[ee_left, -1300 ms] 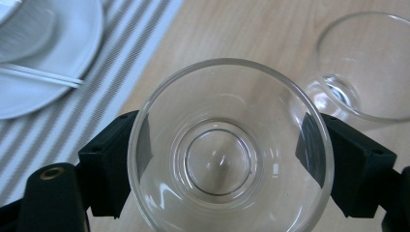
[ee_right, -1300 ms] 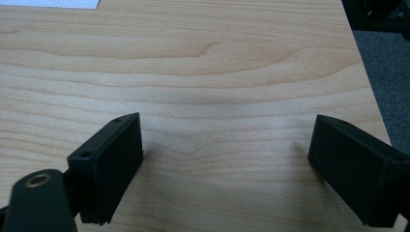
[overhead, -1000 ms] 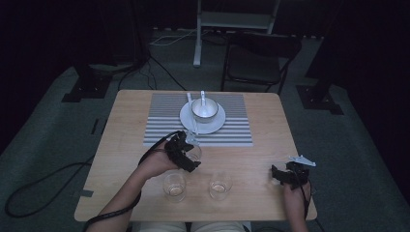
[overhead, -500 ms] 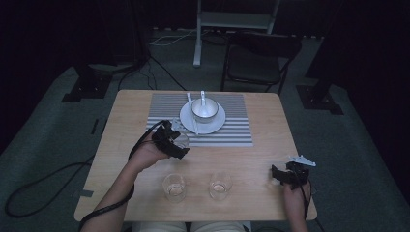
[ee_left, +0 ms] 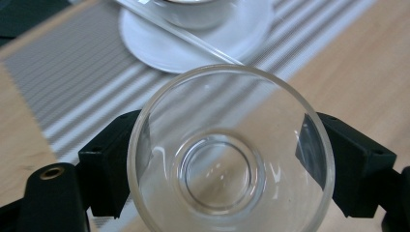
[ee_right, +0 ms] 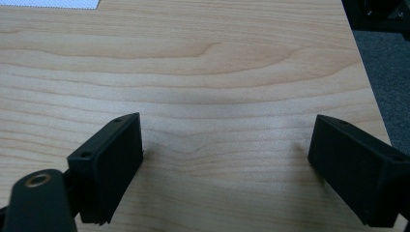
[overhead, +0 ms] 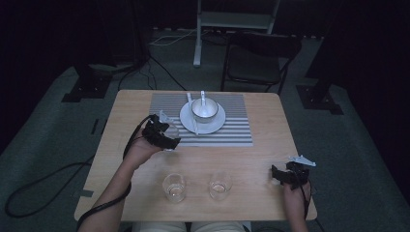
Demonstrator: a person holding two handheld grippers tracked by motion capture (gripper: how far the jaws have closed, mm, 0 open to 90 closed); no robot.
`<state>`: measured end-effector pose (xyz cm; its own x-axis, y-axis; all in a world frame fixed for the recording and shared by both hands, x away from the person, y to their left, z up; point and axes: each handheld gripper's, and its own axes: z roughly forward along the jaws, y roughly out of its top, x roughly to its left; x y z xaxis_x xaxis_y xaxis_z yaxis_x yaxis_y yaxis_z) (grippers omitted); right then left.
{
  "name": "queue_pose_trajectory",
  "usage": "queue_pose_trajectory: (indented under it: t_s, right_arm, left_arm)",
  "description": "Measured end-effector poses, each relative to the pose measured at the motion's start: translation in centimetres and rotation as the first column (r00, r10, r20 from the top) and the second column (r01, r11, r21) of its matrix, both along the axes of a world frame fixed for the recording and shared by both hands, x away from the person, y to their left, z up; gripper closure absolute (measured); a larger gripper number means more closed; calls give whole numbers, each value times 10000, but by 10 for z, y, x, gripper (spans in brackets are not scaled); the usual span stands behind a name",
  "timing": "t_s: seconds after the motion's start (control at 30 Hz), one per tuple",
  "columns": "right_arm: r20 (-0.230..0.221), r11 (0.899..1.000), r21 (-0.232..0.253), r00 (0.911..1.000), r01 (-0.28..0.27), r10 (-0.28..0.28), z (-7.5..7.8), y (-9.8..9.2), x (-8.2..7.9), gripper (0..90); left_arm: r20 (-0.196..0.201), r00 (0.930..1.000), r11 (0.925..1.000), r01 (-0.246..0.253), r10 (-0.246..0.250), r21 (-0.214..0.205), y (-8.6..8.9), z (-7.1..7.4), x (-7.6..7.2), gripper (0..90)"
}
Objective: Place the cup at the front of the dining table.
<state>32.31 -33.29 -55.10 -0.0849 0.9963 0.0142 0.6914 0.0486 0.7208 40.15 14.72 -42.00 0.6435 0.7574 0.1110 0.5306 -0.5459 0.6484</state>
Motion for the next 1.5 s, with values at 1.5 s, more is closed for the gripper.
queue_pose_trajectory:
  t_s: [1.5]
  right_arm:
    - [10, 10000, 3, 10000, -5, 5, 0, 0, 0, 117]
  left_arm:
    - [448, 9232, 9209, -3756, 3816, -1043, 24, -26, 98, 184]
